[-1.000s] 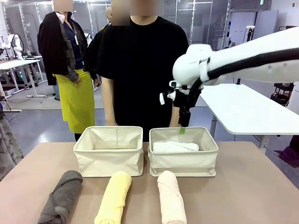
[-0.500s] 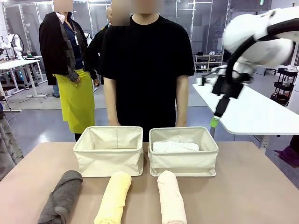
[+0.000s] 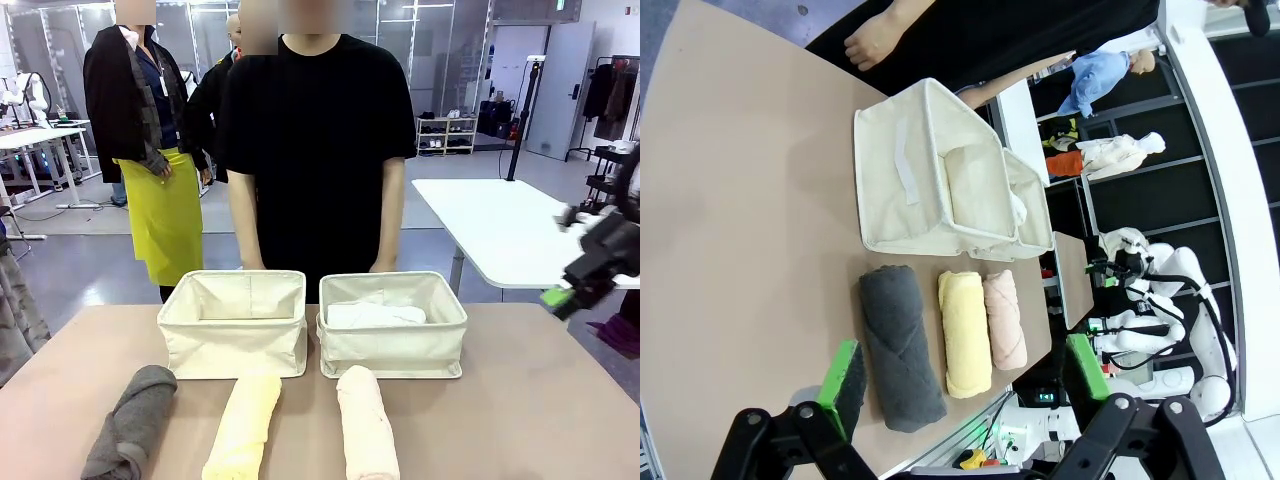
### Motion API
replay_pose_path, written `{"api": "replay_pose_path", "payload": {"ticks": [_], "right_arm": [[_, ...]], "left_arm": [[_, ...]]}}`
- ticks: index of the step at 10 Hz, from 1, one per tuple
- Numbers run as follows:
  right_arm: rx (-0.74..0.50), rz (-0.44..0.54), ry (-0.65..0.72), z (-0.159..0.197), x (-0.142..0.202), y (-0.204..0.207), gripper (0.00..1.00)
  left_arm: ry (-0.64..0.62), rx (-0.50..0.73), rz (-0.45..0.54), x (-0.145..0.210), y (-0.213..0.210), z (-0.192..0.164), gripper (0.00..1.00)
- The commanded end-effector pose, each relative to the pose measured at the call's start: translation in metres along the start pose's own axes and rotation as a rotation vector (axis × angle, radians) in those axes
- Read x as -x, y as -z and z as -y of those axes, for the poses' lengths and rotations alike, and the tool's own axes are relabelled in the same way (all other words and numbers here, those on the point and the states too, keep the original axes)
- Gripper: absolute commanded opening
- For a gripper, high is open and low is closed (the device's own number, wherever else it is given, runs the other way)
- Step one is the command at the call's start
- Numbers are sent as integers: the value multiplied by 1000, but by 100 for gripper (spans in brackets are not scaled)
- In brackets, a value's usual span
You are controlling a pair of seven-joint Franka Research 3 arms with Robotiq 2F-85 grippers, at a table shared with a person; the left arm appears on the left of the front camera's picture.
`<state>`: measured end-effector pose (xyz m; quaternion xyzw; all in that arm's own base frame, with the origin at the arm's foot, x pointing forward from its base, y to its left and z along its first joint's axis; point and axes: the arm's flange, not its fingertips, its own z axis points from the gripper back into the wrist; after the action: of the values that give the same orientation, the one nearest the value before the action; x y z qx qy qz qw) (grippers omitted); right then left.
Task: Divide the towels into two baskets.
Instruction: Pick up one hotel-folded towel from the bottom of the table and place it in the Fabric basket indicated by the person.
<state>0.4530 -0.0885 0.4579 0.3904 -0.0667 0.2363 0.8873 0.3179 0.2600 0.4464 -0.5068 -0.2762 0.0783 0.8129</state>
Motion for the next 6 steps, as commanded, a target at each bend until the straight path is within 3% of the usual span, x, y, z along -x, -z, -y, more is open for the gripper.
{"api": "replay_pose_path", "payload": {"ticks": [1, 6], "right_arm": [[-41, 238, 67, 9, 37, -26, 100], [-152, 559, 202, 65, 127, -69, 100]], "left_arm": [[6, 15, 8, 0, -3, 1, 100], [6, 15, 8, 0, -3, 1, 100]]}}
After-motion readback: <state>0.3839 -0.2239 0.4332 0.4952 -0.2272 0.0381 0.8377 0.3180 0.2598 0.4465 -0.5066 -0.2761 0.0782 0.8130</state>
